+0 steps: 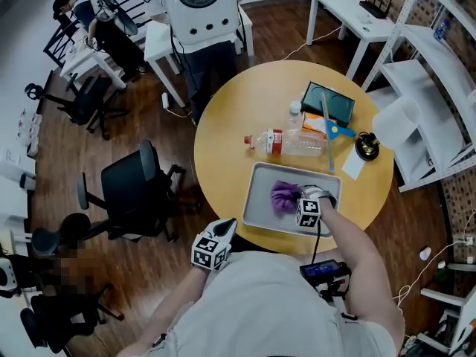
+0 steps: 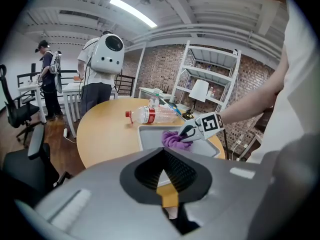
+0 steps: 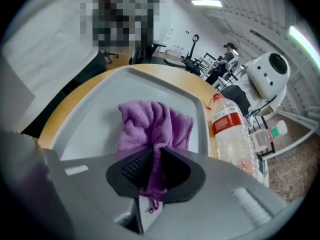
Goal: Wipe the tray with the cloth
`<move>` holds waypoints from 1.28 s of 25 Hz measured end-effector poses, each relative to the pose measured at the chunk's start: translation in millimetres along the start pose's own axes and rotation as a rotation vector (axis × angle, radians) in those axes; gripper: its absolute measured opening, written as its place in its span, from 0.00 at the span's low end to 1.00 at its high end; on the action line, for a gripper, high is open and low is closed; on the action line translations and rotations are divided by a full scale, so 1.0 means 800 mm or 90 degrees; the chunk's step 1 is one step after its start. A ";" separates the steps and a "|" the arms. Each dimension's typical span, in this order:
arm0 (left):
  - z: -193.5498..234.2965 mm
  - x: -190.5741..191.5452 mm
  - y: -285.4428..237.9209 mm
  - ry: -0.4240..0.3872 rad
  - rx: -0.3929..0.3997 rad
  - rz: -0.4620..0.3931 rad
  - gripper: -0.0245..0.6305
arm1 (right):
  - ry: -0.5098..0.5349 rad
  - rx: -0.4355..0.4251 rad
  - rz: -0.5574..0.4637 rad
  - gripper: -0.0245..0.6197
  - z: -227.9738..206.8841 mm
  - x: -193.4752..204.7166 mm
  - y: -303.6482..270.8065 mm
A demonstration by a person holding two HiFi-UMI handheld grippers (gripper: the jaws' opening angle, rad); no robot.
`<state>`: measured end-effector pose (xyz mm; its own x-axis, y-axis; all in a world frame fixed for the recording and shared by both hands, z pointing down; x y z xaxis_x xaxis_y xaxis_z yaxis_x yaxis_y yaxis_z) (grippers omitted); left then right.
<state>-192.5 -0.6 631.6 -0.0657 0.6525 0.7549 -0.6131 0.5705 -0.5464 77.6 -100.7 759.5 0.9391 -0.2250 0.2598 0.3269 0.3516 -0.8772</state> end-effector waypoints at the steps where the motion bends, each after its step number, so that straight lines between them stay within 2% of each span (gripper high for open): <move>1: 0.001 -0.001 -0.001 0.000 0.000 0.002 0.04 | -0.006 0.002 0.011 0.12 -0.012 0.005 -0.003; 5: 0.002 -0.005 0.000 -0.003 -0.002 0.004 0.04 | 0.001 0.010 0.062 0.12 -0.055 0.022 -0.013; 9: 0.007 -0.006 0.003 0.001 -0.013 0.001 0.04 | -0.028 0.023 0.099 0.12 -0.079 0.034 -0.026; 14: 0.016 -0.004 0.008 0.008 -0.025 -0.004 0.04 | -0.068 0.075 0.142 0.11 -0.073 0.028 -0.031; 16: 0.015 -0.003 0.006 0.006 -0.020 -0.003 0.04 | -0.077 0.080 0.154 0.11 -0.066 0.018 -0.031; 26: -0.009 0.005 -0.005 -0.008 0.014 -0.007 0.04 | -0.068 0.019 0.078 0.11 0.022 -0.057 -0.003; 32: -0.020 0.018 -0.008 -0.006 0.024 -0.004 0.04 | -0.097 -0.035 0.019 0.11 0.073 -0.092 0.013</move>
<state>-176.8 13.0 639.8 -0.0693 0.6446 0.7614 -0.6433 0.5545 -0.5280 17.9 -27.5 754.6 0.9550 -0.0725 0.2877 0.2959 0.3054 -0.9051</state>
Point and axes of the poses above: the fingertips, and each gripper's own axes: y backward along the fingers, z to its left, x out of its underside, the point moved 8 cm from there along y, backward along the fingers, and after that the axes turned 8 degrees about y, right-handed, at the moved point
